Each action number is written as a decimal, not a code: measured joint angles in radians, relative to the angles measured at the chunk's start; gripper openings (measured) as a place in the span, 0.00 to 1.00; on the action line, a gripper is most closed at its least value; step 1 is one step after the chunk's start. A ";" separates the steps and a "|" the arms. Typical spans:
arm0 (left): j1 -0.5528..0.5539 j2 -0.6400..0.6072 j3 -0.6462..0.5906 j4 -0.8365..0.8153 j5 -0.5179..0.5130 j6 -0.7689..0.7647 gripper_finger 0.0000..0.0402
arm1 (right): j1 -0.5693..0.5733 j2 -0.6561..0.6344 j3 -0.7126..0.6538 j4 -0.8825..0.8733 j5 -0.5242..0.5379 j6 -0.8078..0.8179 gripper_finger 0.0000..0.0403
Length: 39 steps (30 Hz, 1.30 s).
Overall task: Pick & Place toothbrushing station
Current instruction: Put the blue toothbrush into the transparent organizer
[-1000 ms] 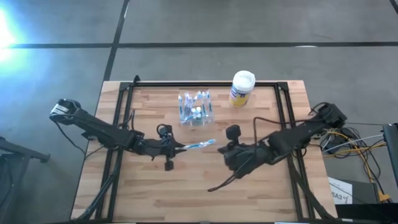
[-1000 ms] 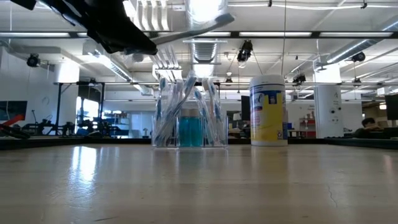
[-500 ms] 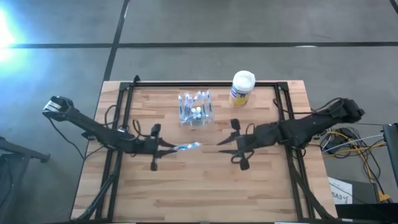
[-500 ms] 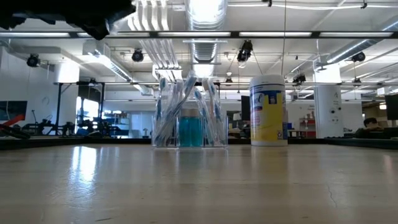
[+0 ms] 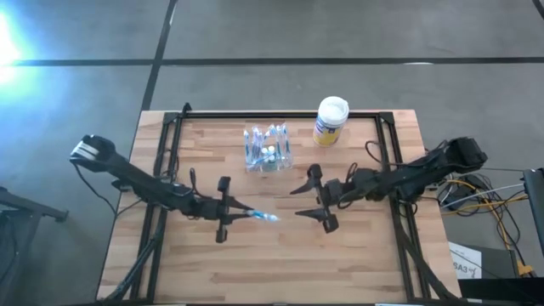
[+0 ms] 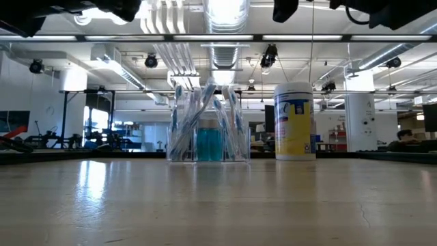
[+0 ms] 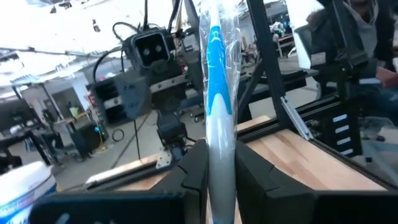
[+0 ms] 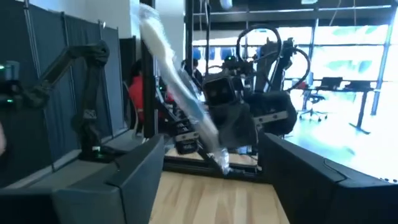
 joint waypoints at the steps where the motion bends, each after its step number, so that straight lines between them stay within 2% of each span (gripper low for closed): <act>1: 0.002 0.026 0.016 0.015 0.000 0.012 0.12 | 0.000 0.019 0.005 0.020 0.000 -0.006 0.67; 6: 0.019 0.133 0.098 0.073 -0.018 0.037 0.12 | 0.002 0.094 0.073 0.051 -0.007 -0.051 0.69; 11: 0.042 0.202 0.163 0.078 -0.054 0.035 0.12 | 0.001 0.125 0.112 0.045 -0.059 -0.082 0.67; 21: 0.069 0.225 0.165 0.077 -0.053 0.012 0.12 | 0.002 0.142 0.143 0.078 -0.068 -0.096 0.55; 26: 0.085 0.226 0.168 0.077 -0.052 -0.013 0.12 | 0.002 0.152 0.141 0.096 -0.066 -0.082 0.43; 36: 0.086 0.226 0.168 0.061 -0.046 -0.051 0.12 | 0.000 0.152 0.142 0.097 -0.045 -0.070 0.07; 39: 0.086 0.220 0.167 0.055 -0.046 -0.112 0.14 | 0.000 0.148 0.142 0.089 -0.042 -0.070 0.05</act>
